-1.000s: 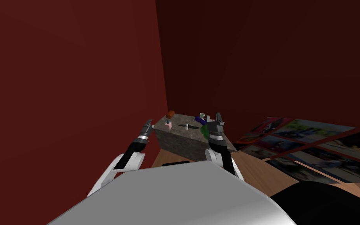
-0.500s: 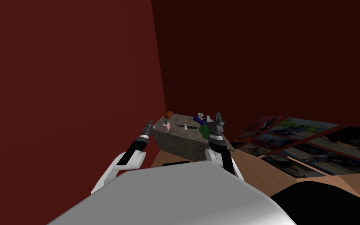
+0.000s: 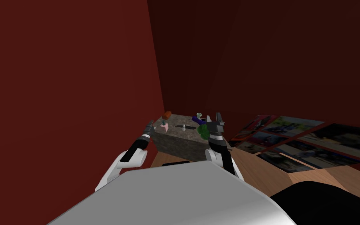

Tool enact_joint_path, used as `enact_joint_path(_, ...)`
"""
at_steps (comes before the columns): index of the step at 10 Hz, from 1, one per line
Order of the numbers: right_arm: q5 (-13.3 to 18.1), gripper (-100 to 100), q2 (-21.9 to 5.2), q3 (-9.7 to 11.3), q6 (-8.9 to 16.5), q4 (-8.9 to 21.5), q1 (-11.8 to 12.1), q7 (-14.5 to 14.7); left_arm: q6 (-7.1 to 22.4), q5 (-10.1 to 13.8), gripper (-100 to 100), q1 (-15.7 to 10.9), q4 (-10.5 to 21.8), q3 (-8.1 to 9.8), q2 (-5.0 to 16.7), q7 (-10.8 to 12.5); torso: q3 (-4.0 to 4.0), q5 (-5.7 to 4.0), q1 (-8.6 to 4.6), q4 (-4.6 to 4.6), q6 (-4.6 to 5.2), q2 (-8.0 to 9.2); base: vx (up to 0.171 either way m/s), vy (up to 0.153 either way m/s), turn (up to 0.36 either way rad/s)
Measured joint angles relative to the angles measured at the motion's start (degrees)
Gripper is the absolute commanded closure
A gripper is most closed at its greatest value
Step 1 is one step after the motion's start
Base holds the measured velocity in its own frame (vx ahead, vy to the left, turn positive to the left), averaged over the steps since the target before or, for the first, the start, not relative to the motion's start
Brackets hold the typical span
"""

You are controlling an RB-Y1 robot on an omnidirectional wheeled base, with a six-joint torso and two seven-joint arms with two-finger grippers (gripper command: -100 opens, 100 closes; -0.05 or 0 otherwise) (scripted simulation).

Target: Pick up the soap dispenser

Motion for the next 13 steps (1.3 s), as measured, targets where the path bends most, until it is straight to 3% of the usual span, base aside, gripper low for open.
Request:
enact_joint_path(7,0.0,0,0.0,0.0,0.0,0.0,0.0,0.0,10.4,0.2,-100,-1.6,-0.5,-0.31,-5.5,2.7,0.02,0.0,0.03,0.01,-0.01,0.04,0.024,-0.021,-0.058)
enact_joint_path(11,0.0,0,0.0,0.0,0.0,0.0,0.0,0.0,14.4,0.1,-100,-2.1,-1.0,-0.67,-10.5,3.5,0.03,0.01,0.05,0.01,-0.01,0.07,0.014,-0.009,-0.029)
enact_joint_path(12,0.0,0,0.0,0.0,0.0,0.0,0.0,0.0,14.5,0.1,0,-2.1,-1.0,-0.68,-10.7,3.6,0.05,0.01,0.09,0.02,-0.02,0.09,0.0,0.0,0.0)
enact_joint_path(13,0.0,0,0.0,0.0,0.0,0.0,0.0,0.0,14.5,0.1,-100,-2.1,-1.0,-0.68,-10.6,3.6,0.06,0.02,0.1,0.02,-0.02,0.12,0.0,0.0,0.0)
